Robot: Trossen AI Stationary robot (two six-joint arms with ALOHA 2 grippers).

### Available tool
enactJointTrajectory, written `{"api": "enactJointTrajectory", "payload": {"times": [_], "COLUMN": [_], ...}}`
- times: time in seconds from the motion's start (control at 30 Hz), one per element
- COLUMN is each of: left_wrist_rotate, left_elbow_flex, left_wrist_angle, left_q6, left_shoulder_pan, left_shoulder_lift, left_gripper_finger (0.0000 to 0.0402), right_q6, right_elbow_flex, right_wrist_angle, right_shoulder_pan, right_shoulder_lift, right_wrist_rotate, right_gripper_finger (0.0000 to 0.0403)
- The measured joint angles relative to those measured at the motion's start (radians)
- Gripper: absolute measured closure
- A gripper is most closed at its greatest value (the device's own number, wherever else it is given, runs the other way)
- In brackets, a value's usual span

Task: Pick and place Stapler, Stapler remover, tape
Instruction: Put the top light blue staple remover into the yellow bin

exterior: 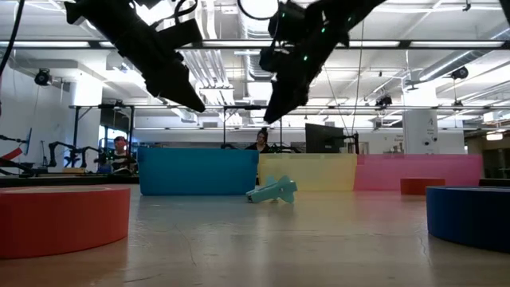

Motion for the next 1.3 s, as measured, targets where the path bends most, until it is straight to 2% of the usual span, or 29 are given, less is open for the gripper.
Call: {"api": "enactJointTrajectory", "payload": {"times": [0.1, 0.4, 0.7, 0.93, 1.17, 1.3], "left_wrist_rotate": [0.037, 0.261, 0.263, 0.263, 0.263, 0.263], "left_elbow_flex": [0.0, 0.0, 0.0, 0.0, 0.0, 0.0], "left_wrist_angle": [0.001, 0.032, 0.071, 0.083, 0.098, 0.099], "left_q6": [-0.02, -0.062, -0.076, -0.072, -0.066, -0.065], "left_shoulder_pan": [0.0, -0.001, -0.002, -0.002, -0.002, -0.002], "left_shoulder_lift": [0.0, 0.0, 0.0, 0.0, 0.0, 0.0], "left_gripper_finger": [0.0348, 0.0348, 0.0348, 0.0348, 0.0348, 0.0348], "right_q6": [0.016, 0.102, 0.021, 0.032, 0.082, 0.091], "right_elbow_flex": [-0.025, -0.136, -0.27, -0.384, -0.446, -0.448], "right_wrist_angle": [-0.041, -0.025, 0.235, 0.498, 0.537, 0.547], "right_shoulder_pan": [0.071, 0.286, 0.424, 0.444, 0.447, 0.457], "right_shoulder_lift": [-0.033, -0.06, -0.033, -0.031, -0.03, 0.016], "right_wrist_rotate": [0.001, 0.025, 0.027, 0.025, 0.01, -0.003], "right_gripper_finger": [0.0263, 0.0246, 0.025, 0.0251, 0.0248, 0.0248]}}
